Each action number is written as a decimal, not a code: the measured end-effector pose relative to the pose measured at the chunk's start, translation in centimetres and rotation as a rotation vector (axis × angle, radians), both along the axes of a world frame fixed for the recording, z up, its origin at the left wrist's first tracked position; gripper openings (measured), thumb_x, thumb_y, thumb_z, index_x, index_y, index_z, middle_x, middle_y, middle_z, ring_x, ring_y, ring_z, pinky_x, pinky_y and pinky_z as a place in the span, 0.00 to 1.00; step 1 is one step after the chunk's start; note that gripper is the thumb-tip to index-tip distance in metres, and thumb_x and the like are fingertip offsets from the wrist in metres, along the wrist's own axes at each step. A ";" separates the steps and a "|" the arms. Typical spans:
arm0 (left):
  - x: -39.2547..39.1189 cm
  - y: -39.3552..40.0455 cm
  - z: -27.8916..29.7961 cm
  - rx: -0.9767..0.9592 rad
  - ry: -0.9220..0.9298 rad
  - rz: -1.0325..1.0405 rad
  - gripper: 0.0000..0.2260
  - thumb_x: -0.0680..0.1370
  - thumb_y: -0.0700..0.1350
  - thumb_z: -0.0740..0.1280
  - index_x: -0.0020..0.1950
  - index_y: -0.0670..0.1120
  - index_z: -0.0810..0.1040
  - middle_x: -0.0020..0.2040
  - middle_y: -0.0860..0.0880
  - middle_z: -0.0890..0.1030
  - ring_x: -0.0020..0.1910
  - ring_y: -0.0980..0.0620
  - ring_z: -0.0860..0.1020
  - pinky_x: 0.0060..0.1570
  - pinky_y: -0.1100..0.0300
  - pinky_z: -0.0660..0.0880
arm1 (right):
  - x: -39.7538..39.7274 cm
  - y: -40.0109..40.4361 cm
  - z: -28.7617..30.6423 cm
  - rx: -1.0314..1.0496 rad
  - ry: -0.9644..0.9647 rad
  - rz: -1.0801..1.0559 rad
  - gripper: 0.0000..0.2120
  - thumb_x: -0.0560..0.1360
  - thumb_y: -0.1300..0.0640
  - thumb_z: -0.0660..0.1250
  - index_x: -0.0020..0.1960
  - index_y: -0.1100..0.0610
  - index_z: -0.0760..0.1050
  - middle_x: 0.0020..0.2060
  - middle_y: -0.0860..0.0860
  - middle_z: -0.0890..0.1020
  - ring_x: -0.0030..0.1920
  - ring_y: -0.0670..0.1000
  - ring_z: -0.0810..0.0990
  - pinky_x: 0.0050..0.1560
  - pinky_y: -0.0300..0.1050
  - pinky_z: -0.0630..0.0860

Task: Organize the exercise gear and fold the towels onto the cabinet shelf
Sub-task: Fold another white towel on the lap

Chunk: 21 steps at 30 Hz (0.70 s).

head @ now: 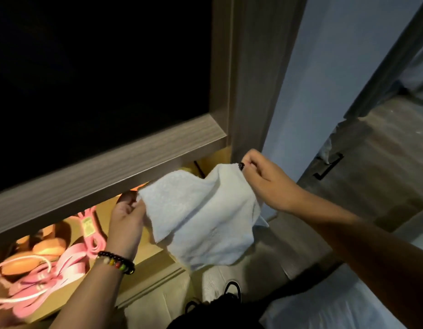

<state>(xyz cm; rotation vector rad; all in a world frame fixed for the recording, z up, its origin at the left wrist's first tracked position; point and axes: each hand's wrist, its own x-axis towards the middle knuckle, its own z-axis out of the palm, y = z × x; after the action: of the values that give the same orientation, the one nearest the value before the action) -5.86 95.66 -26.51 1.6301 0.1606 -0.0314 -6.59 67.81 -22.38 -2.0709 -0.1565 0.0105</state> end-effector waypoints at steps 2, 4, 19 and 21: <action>-0.4 2.5 -0.5 0.026 -0.022 -0.028 0.06 0.79 0.39 0.64 0.42 0.42 0.77 0.35 0.50 0.78 0.37 0.51 0.75 0.37 0.56 0.68 | 0.3 1.2 0.2 -0.028 -0.048 0.108 0.09 0.82 0.57 0.57 0.42 0.53 0.66 0.33 0.43 0.69 0.33 0.40 0.67 0.36 0.33 0.67; -0.5 4.2 -0.7 0.068 -0.083 -0.142 0.08 0.72 0.48 0.70 0.36 0.45 0.76 0.33 0.49 0.76 0.36 0.49 0.73 0.36 0.56 0.69 | 0.5 2.6 -0.4 -0.088 -0.064 0.252 0.08 0.81 0.58 0.58 0.43 0.53 0.67 0.33 0.41 0.70 0.33 0.40 0.68 0.37 0.34 0.66; -9.2 5.8 -14.2 -0.220 -0.016 -0.092 0.22 0.72 0.44 0.60 0.64 0.38 0.74 0.62 0.38 0.78 0.62 0.39 0.76 0.63 0.41 0.70 | -3.9 10.9 -15.8 -0.434 -0.022 0.628 0.51 0.58 0.30 0.69 0.75 0.45 0.54 0.61 0.43 0.76 0.54 0.44 0.77 0.56 0.44 0.76; -11.2 5.7 -14.8 -0.248 -0.064 -0.099 0.23 0.71 0.41 0.59 0.65 0.35 0.73 0.63 0.34 0.76 0.61 0.37 0.75 0.61 0.42 0.70 | -5.5 12.0 -16.7 -0.327 -0.093 0.632 0.44 0.61 0.33 0.71 0.73 0.44 0.60 0.55 0.32 0.74 0.50 0.36 0.76 0.49 0.30 0.72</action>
<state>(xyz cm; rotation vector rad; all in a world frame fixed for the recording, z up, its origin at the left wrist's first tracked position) -17.11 101.31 -41.32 1.3884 0.0248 -0.0719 -12.05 79.83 -39.09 -2.2609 -0.9107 0.3458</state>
